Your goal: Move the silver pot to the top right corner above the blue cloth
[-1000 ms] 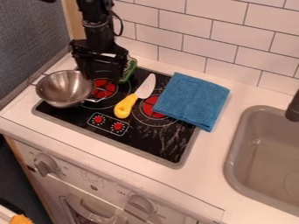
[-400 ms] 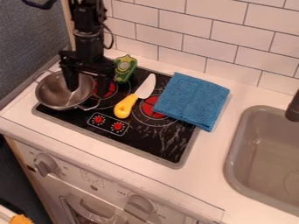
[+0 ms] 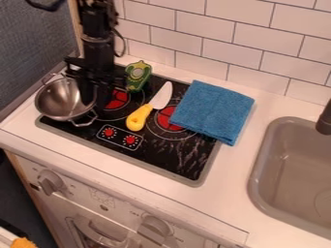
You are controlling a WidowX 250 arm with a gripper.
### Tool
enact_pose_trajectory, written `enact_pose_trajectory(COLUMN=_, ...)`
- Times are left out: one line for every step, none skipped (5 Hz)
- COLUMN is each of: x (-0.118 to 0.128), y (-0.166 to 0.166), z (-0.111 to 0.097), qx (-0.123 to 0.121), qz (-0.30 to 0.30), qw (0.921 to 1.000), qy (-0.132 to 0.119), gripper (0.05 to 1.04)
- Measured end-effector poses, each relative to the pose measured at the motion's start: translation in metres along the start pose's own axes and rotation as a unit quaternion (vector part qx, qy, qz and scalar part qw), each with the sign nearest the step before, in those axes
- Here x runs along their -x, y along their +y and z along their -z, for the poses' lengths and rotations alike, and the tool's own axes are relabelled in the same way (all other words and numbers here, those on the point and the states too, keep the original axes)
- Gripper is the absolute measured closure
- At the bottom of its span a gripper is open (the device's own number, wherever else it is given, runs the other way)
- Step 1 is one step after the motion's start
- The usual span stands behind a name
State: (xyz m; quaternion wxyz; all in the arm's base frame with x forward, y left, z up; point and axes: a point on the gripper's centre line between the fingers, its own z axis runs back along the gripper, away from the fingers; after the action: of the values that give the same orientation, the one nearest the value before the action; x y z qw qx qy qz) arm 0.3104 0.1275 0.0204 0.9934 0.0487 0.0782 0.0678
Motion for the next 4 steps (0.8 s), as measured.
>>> enact_pose_trajectory(x=-0.010, y=-0.015, z=-0.009, qx=-0.011, qz=0.032, qw=0.9994, qy=-0.010, gripper=0.929)
enact_pose_trajectory(x=-0.018, y=-0.032, z=-0.017, qx=-0.018, qz=0.055, qw=0.9981, qy=-0.022, gripper=0.998)
enact_pose_trajectory(x=-0.021, y=-0.057, z=-0.044, qx=-0.014, qz=0.067, qw=0.9956, qy=-0.065, gripper=1.010)
enact_pose_trajectory(x=-0.016, y=-0.093, z=-0.077, qx=-0.016, qz=0.091, qw=0.9897, qy=-0.109, gripper=1.016)
